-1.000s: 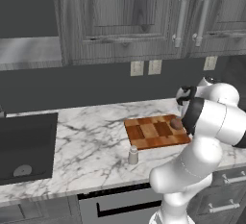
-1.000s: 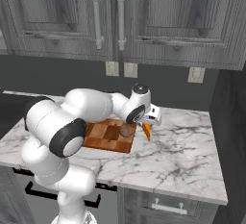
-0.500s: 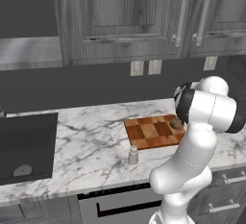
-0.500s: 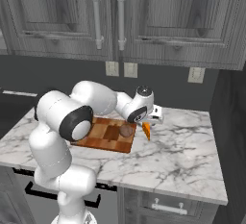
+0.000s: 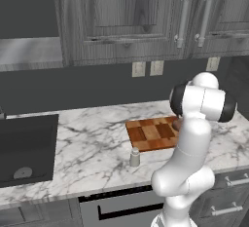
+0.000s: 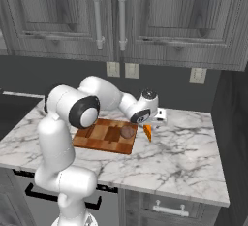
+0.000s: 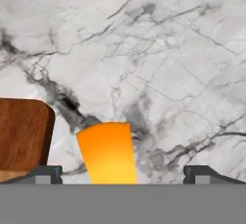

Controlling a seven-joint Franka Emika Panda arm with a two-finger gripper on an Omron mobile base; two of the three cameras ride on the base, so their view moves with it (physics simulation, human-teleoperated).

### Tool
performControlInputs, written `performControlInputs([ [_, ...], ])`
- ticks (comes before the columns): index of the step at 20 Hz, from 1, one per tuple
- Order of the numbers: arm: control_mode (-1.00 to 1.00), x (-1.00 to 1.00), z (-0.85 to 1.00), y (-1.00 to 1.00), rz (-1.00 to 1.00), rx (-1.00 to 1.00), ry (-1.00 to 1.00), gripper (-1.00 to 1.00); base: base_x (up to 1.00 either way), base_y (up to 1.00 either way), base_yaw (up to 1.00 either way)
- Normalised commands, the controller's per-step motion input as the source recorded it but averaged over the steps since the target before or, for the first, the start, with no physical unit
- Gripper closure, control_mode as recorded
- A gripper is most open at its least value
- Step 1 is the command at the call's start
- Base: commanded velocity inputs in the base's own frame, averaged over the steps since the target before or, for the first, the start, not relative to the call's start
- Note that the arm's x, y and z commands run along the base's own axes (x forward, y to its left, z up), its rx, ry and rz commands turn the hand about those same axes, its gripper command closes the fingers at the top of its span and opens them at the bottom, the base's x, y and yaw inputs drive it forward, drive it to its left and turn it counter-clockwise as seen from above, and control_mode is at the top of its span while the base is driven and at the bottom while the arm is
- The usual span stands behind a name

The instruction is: Retrieve the reheated potato from the microwave, then place the potato, cheese, and condiment on the cutting board.

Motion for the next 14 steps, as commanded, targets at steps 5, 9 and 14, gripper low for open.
performControlInputs([
  [5, -1.0, 0.18, -0.21, -0.01, 0.0, 0.0, 0.05, -1.0, 0.0, 0.0, 0.0],
  [9, -1.0, 0.12, -0.19, 0.0, 0.0, 0.0, 0.06, 1.0, 0.0, 0.0, 0.0],
  [14, -1.0, 0.0, -0.07, 0.0, 0.0, 0.0, 0.05, 1.0, 0.0, 0.0, 0.0],
])
